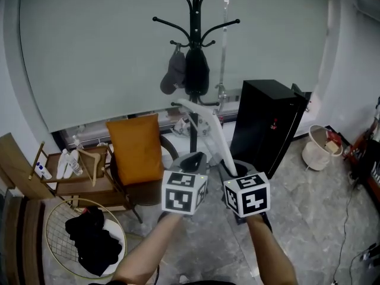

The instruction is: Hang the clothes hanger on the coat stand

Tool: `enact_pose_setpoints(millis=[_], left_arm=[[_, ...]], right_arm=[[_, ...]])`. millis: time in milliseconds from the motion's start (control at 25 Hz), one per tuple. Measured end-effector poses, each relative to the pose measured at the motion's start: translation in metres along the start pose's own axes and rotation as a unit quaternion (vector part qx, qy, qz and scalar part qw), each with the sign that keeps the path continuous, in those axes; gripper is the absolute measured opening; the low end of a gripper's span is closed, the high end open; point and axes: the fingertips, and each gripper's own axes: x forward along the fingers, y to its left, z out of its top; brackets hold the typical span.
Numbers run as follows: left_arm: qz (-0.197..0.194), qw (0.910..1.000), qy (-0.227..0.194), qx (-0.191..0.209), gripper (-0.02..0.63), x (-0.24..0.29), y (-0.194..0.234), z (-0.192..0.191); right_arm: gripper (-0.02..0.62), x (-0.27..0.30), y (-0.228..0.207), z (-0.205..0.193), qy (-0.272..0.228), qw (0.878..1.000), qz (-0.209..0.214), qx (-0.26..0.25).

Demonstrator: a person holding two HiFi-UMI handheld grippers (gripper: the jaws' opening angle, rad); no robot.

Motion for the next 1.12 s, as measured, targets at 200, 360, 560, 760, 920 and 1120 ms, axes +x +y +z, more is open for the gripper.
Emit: enact_pose_setpoints(millis=[200, 360, 560, 760, 920, 1120], left_arm=[[-0.012, 0.9999, 0.002, -0.002, 0.012, 0.005, 0.019, -0.004], [-0.018, 0.9998, 0.000, -0.001, 0.012, 0.009, 0.026, -0.002], [-0.021, 0.9998, 0.000, 0.002, 0.012, 0.020, 0.031, -0.005], [-0.019, 0.9998, 0.002, 0.009, 0.012, 0.047, 0.036, -0.002], [-0.012, 0.9999, 0.000, 0.011, 0.012, 0.076, 0.041, 0.005], [-0.010, 0.9998, -0.002, 0.014, 0.012, 0.117, 0.039, 0.014]], right_arm=[[0.069, 0.016, 0.007, 0.003, 0.004, 1.000, -0.010, 0.001], [0.069, 0.025, 0.006, 0.008, 0.002, 1.000, -0.016, 0.004], [0.069, 0.036, -0.002, 0.009, -0.004, 1.000, -0.019, 0.007], [0.069, 0.055, -0.024, 0.011, -0.008, 1.000, -0.017, 0.014], [0.069, 0.074, -0.048, 0.013, -0.009, 1.000, -0.013, 0.016], [0.069, 0.091, -0.086, 0.020, -0.016, 1.000, -0.012, 0.022]])
